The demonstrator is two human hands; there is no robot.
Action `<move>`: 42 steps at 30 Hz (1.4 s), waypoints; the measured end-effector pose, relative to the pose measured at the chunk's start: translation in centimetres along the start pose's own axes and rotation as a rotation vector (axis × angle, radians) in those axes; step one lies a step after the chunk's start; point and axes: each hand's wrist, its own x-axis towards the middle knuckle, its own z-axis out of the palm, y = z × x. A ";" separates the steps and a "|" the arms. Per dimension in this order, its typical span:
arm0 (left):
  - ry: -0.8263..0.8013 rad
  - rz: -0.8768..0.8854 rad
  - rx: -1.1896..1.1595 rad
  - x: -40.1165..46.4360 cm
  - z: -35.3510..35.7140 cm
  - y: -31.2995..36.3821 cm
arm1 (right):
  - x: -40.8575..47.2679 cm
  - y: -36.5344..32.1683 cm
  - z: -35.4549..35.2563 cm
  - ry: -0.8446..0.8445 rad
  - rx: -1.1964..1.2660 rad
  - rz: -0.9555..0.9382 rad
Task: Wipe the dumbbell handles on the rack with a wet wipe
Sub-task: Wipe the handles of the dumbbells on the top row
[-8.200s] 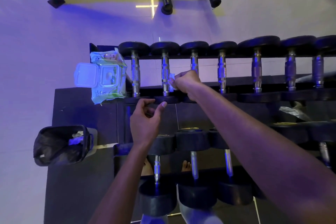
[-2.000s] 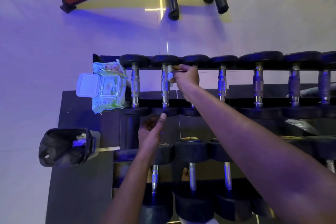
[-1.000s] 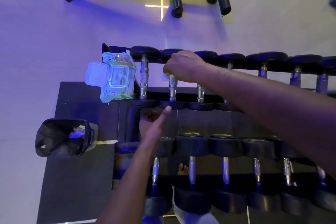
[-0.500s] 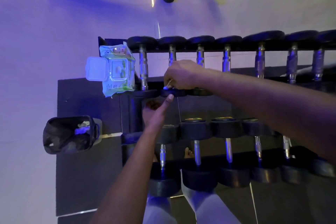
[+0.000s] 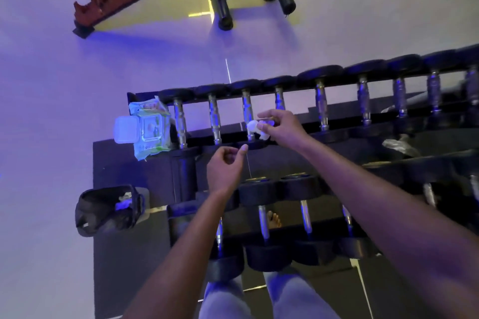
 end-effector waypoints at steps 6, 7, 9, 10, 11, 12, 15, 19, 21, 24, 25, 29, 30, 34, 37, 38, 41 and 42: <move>0.074 0.075 0.193 0.1 3.4 3.3 | 0.0 1.7 -3.7 -0.077 -0.031 -0.018; 0.085 0.070 0.223 0.1 3.9 3.5 | 0.3 1.9 -4.0 -0.094 -0.047 -0.021; 0.127 0.060 0.248 0.1 4.8 3.5 | 0.9 2.1 -4.5 -0.120 -0.112 -0.047; 0.157 0.057 0.238 0.3 5.1 3.2 | 1.4 2.2 -4.6 -0.127 -0.151 -0.075; 0.189 0.054 0.222 0.5 5.4 2.9 | 1.9 2.2 -4.5 -0.132 -0.192 -0.108; 0.219 0.057 0.210 0.6 5.6 2.6 | 2.5 2.0 -4.4 -0.138 -0.242 -0.147; 0.271 0.085 0.190 0.8 6.0 1.6 | 4.5 1.0 -3.0 -0.143 -0.397 -0.316; 0.293 0.151 0.122 0.8 6.2 0.7 | 5.9 0.5 -1.2 -0.249 -0.593 -0.518; 0.292 0.173 0.119 0.8 6.1 0.2 | 6.0 1.1 -0.8 -0.299 -0.704 -0.591; 0.281 0.205 0.136 0.7 5.9 -0.3 | 6.2 1.8 -0.5 -0.273 -0.821 -0.735; 0.278 0.215 0.138 0.7 5.9 -0.4 | 6.4 1.6 -0.4 -0.264 -0.875 -0.787; 0.273 0.253 0.144 0.5 5.8 -0.7 | 7.3 -0.6 1.3 -0.330 -1.119 -0.907; 0.274 0.260 0.151 0.5 5.8 -0.7 | 7.4 -1.2 2.0 -0.359 -1.181 -0.913; 0.254 0.268 0.157 0.6 5.6 -0.7 | 7.6 -2.8 3.4 -0.412 -1.314 -0.843; 0.257 0.257 0.141 0.5 5.5 -0.6 | 7.3 -1.4 2.1 -0.357 -1.199 -0.812; 0.259 0.255 0.135 0.6 5.6 -0.7 | 7.1 -0.6 1.6 -0.330 -1.139 -0.800; 0.274 0.239 0.128 0.7 5.8 -0.8 | 6.5 1.5 0.4 -0.274 -0.974 -0.646; 0.277 0.239 0.132 0.7 5.8 -0.8 | 6.4 2.0 0.2 -0.266 -0.940 -0.565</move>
